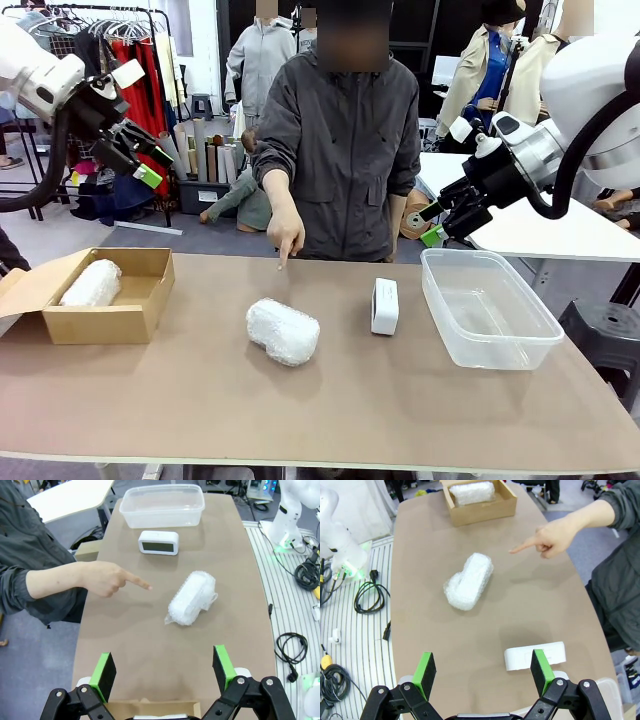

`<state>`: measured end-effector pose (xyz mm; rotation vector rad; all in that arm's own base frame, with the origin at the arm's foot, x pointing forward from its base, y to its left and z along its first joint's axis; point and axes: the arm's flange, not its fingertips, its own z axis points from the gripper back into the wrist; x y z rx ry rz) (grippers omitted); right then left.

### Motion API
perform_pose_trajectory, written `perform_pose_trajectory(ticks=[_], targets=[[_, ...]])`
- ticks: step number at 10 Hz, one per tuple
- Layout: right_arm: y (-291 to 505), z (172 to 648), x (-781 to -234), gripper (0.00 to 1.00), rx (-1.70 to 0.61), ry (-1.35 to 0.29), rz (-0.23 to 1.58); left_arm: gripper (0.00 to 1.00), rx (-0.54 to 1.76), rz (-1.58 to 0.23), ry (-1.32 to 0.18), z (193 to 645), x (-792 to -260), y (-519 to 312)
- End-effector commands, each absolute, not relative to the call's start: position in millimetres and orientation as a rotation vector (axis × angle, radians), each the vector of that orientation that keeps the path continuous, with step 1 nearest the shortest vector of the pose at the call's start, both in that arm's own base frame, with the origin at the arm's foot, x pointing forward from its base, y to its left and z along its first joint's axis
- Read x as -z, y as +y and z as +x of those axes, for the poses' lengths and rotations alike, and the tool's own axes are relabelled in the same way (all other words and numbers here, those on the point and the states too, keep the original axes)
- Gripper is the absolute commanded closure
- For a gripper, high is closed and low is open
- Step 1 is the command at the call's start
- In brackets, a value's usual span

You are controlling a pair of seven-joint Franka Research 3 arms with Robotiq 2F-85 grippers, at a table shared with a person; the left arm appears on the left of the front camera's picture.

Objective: Separate and place wrapped and unwrapped clocks.
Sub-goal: Pick up the Digital clock indicated by the person.

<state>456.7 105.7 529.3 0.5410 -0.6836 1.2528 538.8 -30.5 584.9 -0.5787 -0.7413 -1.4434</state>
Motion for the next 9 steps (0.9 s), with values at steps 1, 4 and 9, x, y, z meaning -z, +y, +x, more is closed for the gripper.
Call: perform_pose_trajectory(ticks=[1, 4, 9], targets=[[105.6, 457.4, -530.8, 0.00, -1.261, -0.688, 0.546, 0.00, 1.448, -0.570, -0.739, 537.0, -587.5, -30.2], [105.6, 457.4, -530.8, 0.00, -1.261, -0.688, 0.546, 0.00, 1.448, -0.570, -0.739, 537.0, -587.5, -30.2], [105.6, 457.4, -530.8, 0.00, -1.261, -0.688, 0.546, 0.00, 1.448, -0.570, -0.739, 537.0, -587.5, -30.2]])
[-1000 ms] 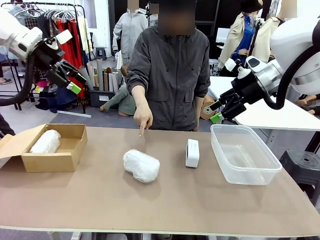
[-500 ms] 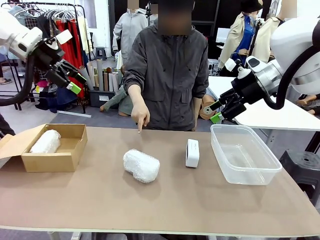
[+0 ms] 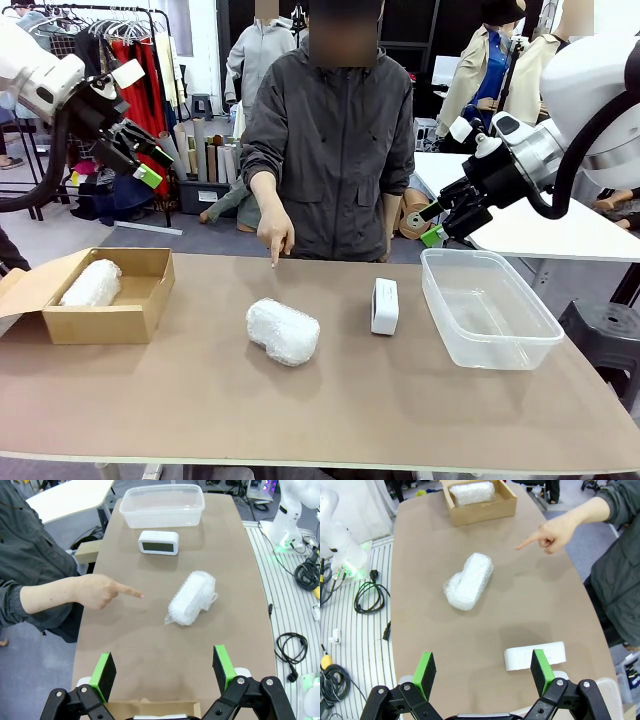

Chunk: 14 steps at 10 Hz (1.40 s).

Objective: Separate and place wrapped and unwrapped clocks.
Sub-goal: Pick up the Digital clock indicated by the person.

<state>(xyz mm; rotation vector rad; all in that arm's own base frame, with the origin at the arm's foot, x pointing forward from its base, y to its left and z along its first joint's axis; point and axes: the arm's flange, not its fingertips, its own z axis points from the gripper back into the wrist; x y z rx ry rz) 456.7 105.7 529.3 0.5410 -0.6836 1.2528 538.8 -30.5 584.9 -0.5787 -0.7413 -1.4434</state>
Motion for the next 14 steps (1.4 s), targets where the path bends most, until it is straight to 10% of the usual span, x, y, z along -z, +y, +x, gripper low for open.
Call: perform_pose_trajectory(ticks=[1, 14], targets=[[106, 457, -531, 0.00, -1.261, -0.688, 0.546, 0.00, 1.448, -0.570, -0.739, 537, -588, -30], [106, 457, -531, 0.00, -1.261, -0.688, 0.546, 0.00, 1.581, -0.431, -0.552, 510, -577, -106]])
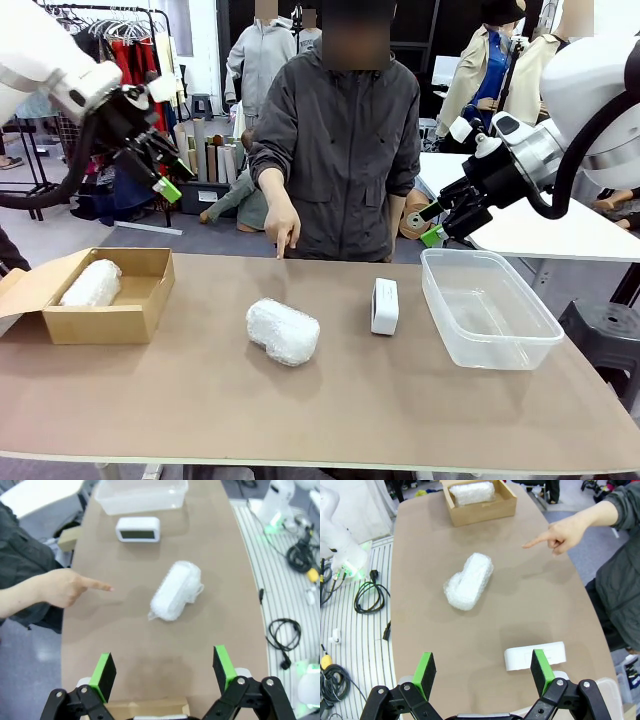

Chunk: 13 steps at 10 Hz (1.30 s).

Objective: Separate and place wrapped and unwrapped clocks.
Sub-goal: Pick up the Digital clock indicated by the person.

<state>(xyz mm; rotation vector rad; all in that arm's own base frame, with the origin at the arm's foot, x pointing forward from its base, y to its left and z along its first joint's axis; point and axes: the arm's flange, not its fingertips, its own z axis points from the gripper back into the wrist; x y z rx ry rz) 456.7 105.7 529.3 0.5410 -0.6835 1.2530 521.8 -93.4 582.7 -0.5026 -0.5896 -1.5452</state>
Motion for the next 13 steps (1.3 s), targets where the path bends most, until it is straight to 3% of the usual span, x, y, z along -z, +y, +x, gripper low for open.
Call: perform_pose_trajectory(ticks=[1, 7, 11, 12, 13], targets=[[106, 457, -531, 0.00, -1.261, -0.688, 0.546, 0.00, 1.644, -0.385, -0.500, 504, -569, -124], [106, 457, -531, 0.00, -1.261, -0.688, 0.546, 0.00, 2.091, -0.238, -0.295, 479, -505, -215], [106, 457, -531, 0.00, -1.261, -0.688, 0.546, 0.00, 2.276, -0.152, -0.358, 471, -471, -251], [106, 457, -531, 0.00, -1.261, -0.688, 0.546, 0.00, 2.221, -0.172, -0.459, 481, -474, -247], [106, 457, -531, 0.00, -1.261, -0.688, 0.546, 0.00, 2.246, -0.182, -0.318, 472, -476, -258]])
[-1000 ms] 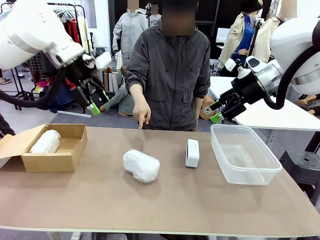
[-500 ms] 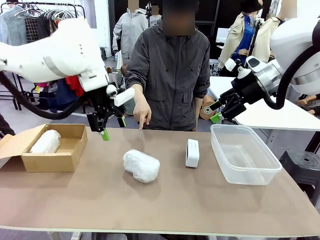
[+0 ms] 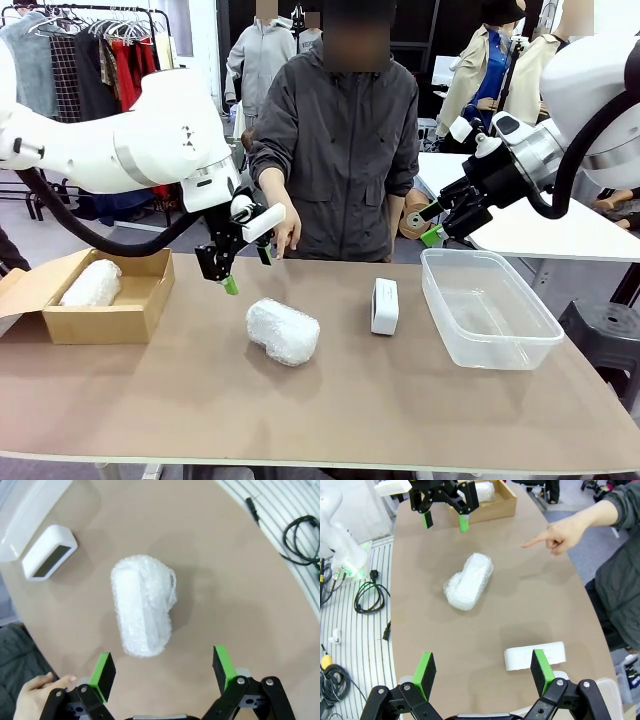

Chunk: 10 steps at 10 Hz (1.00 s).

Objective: Separate and place wrapped and unwrapped clocks.
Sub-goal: Pick up the Digital clock indicated by the person.

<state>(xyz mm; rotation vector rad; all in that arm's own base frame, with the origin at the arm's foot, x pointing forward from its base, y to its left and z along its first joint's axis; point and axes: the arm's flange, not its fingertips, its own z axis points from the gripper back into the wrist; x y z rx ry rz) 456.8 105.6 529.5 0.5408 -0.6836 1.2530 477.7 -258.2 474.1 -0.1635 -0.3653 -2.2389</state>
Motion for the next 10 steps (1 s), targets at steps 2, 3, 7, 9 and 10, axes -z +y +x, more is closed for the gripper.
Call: perform_pose_trajectory(ticks=[2, 3, 7, 9, 10], targets=[[106, 457, -531, 0.00, -1.261, -0.688, 0.546, 0.00, 2.246, -0.182, -0.318, 472, -476, -258], [106, 457, -531, 0.00, -1.261, -0.688, 0.546, 0.00, 2.246, -0.182, -0.318, 472, -476, -258], [106, 457, -531, 0.00, -1.261, -0.688, 0.546, 0.00, 2.248, -0.074, -0.157, 490, -455, -306], [106, 457, -531, 0.00, -1.261, -0.688, 0.546, 0.00, 2.262, -0.035, -0.118, 497, -441, -329], [106, 457, -531, 0.00, -1.261, -0.688, 0.546, 0.00, 2.287, -0.033, -0.090, 499, -436, -335]])
